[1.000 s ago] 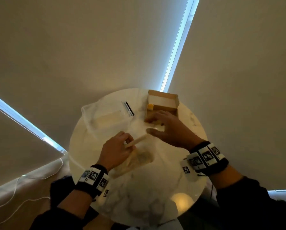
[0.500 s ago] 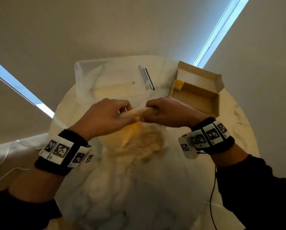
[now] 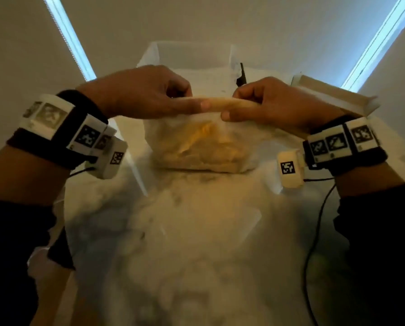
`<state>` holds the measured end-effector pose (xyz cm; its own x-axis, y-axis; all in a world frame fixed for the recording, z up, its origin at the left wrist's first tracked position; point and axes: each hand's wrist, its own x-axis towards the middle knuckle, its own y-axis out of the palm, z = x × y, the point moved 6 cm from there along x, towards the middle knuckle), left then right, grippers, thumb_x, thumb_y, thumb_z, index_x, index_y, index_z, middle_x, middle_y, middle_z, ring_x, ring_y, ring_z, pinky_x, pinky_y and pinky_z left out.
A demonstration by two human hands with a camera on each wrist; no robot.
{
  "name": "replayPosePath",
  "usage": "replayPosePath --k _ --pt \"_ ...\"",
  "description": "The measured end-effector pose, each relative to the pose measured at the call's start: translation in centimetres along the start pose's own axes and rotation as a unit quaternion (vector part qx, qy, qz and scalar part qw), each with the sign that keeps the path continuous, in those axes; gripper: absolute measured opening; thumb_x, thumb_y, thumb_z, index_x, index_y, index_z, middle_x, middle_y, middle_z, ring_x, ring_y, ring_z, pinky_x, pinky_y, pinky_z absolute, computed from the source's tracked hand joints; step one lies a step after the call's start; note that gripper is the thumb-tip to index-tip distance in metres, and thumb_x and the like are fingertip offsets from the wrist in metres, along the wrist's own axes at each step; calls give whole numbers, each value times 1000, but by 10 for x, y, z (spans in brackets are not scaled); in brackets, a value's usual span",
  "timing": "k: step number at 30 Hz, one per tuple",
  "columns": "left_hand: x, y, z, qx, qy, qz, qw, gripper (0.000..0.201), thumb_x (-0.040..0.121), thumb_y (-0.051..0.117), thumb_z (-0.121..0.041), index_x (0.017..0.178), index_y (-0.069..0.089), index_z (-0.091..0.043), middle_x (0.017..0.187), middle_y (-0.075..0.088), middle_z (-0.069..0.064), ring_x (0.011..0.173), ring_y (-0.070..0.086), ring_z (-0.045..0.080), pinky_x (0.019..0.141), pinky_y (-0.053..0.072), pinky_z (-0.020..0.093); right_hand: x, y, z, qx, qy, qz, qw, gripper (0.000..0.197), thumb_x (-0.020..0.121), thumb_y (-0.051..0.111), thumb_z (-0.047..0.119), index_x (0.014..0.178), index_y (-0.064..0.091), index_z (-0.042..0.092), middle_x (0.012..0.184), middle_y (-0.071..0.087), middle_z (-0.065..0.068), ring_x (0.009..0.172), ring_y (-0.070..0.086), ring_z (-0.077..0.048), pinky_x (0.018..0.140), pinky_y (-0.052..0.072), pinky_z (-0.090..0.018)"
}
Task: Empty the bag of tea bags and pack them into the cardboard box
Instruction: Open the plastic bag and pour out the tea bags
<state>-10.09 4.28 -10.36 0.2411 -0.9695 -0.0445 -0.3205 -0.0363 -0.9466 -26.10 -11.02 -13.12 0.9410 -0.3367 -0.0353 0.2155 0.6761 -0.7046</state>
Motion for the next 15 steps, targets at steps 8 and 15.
replayPosePath --k 8,15 --pt "-91 14 -49 -21 -144 -6 989 52 85 65 -78 81 74 -28 82 65 1 79 59 17 71 41 32 -85 -8 15 40 -48 -23 998 36 81 89 52 101 80 23 78 67 0 73 57 -18 53 42 -25" --pt "-162 12 -61 -99 -145 -75 982 45 75 89 -60 100 75 -25 99 75 -1 87 68 22 76 56 36 -148 7 23 -25 -10 6 1000 64 85 63 81 97 80 21 75 66 -7 63 54 -16 70 47 -30"
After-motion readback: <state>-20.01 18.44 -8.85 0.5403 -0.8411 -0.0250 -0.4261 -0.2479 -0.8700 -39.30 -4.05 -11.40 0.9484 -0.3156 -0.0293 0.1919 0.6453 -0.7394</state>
